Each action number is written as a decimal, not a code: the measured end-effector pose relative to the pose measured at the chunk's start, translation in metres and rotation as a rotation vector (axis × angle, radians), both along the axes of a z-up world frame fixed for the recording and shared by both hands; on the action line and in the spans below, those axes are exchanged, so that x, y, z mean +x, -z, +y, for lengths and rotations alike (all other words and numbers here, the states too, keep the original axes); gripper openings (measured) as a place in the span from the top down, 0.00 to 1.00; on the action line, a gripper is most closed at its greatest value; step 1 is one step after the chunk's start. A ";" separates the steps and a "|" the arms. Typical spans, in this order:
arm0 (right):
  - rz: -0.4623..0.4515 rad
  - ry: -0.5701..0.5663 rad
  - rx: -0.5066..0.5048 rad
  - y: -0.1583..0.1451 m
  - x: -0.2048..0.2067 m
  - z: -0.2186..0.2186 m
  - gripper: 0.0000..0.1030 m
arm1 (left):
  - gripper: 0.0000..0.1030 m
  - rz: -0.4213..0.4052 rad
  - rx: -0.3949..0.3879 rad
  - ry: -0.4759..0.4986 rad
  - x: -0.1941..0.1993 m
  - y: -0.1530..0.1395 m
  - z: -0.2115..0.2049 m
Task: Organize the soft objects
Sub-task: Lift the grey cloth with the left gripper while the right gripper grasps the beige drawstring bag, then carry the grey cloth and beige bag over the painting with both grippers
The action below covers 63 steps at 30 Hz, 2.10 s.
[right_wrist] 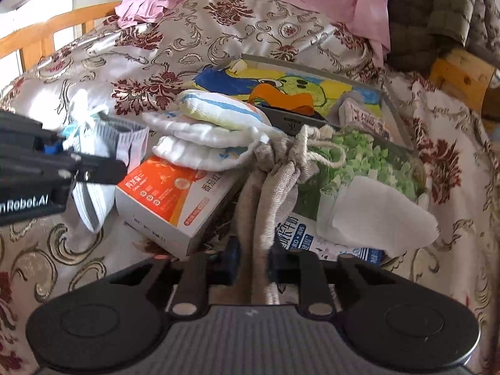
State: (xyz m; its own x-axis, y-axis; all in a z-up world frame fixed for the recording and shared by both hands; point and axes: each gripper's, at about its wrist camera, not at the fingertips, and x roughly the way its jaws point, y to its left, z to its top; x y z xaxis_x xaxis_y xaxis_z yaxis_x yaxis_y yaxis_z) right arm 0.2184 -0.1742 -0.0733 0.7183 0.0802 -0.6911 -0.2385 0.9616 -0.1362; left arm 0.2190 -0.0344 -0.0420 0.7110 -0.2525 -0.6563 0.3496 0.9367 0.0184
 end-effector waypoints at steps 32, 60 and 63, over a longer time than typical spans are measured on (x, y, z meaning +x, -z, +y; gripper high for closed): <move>-0.480 0.028 -0.045 -0.067 0.024 -0.024 0.85 | 0.89 -0.279 -0.110 -0.023 0.023 -0.065 0.014; -0.132 0.152 0.338 -0.040 0.233 -0.106 0.83 | 0.89 0.025 -0.144 -0.104 0.274 -0.020 -0.052; -0.102 0.177 0.356 -0.036 0.237 -0.110 0.82 | 0.87 0.074 -0.142 -0.091 0.282 -0.016 -0.057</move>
